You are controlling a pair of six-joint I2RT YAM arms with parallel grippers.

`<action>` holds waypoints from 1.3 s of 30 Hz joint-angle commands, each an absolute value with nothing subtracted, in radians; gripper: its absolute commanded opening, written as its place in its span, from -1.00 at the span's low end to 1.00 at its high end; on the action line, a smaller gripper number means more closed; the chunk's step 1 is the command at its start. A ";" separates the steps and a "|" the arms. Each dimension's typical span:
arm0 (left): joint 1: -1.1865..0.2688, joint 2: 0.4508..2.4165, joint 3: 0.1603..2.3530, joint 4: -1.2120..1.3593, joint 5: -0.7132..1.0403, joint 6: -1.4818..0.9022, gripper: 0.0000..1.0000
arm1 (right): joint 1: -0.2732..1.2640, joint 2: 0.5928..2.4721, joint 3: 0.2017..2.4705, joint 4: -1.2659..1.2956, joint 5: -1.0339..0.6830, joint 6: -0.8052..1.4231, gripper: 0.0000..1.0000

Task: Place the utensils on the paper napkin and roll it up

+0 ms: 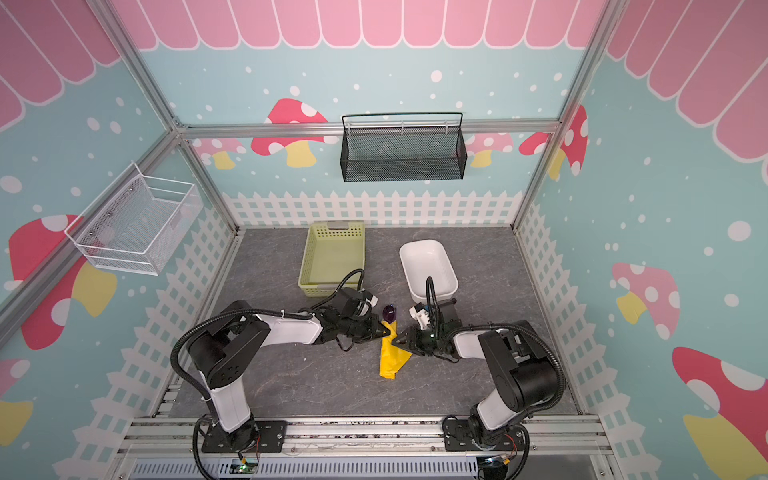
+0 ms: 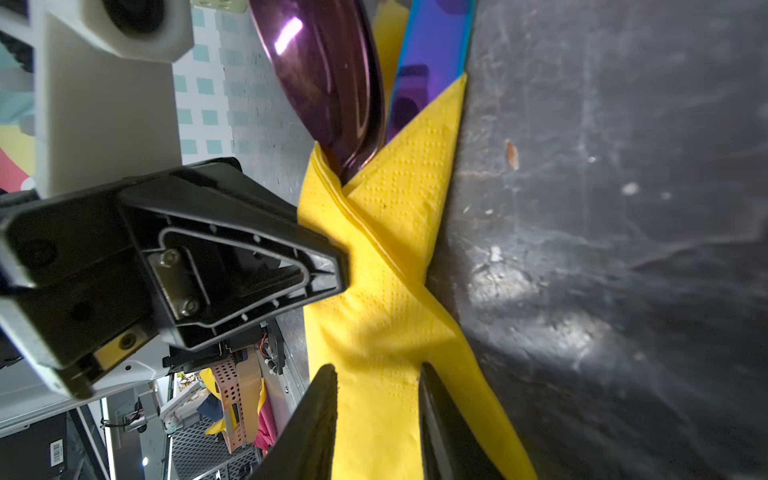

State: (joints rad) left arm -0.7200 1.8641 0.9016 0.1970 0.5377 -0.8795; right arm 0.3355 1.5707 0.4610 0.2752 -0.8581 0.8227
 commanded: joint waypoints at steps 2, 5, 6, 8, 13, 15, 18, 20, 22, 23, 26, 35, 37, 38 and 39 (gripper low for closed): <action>-0.713 1.831 0.911 0.241 0.562 -0.899 -1.00 | 0.340 1.587 0.449 0.300 -0.884 0.832 -0.28; -0.712 1.843 0.927 0.179 0.545 -0.887 -1.00 | 0.340 1.587 0.444 0.299 -0.871 0.838 -0.28; -0.713 1.849 0.934 0.148 0.531 -0.880 -1.00 | 0.340 1.589 0.444 0.299 -0.868 0.839 -0.29; -0.713 1.858 0.946 0.086 0.508 -0.866 -1.00 | 0.340 1.596 0.444 0.297 -0.867 0.838 -0.29; -0.712 1.874 0.958 0.005 0.482 -0.850 -1.00 | 0.341 1.608 0.439 0.292 -0.865 0.833 -0.31; -0.712 1.876 0.961 -0.005 0.483 -0.847 -1.00 | 0.342 1.608 0.439 0.292 -0.868 0.833 -0.33; -0.713 1.875 0.959 0.002 0.487 -0.848 -1.00 | 0.342 1.610 0.440 0.288 -0.870 0.831 -0.33; -0.712 1.869 0.950 0.032 0.496 -0.853 -1.00 | 0.343 1.613 0.439 0.286 -0.871 0.831 -0.32; -0.713 1.860 0.939 0.070 0.506 -0.863 -1.00 | 0.345 1.619 0.436 0.288 -0.875 0.830 -0.32; -0.711 1.855 0.936 0.088 0.510 -0.866 -1.00 | 0.346 1.620 0.435 0.290 -0.878 0.830 -0.32; -0.710 1.850 0.925 0.124 0.519 -0.882 -1.00 | 0.350 1.618 0.433 0.290 -0.885 0.831 -0.31; -0.682 1.867 0.861 0.265 0.554 -0.998 -1.00 | 0.361 1.581 0.400 0.289 -0.901 0.850 -0.28; -0.674 1.873 0.838 0.325 0.572 -1.034 -1.00 | 0.362 1.573 0.390 0.290 -0.903 0.851 -0.26; -0.671 1.875 0.833 0.342 0.579 -1.045 -1.00 | 0.363 1.574 0.386 0.291 -0.903 0.851 -0.26; -0.670 1.876 0.830 0.351 0.584 -1.050 -1.00 | 0.364 1.576 0.385 0.292 -0.905 0.851 -0.25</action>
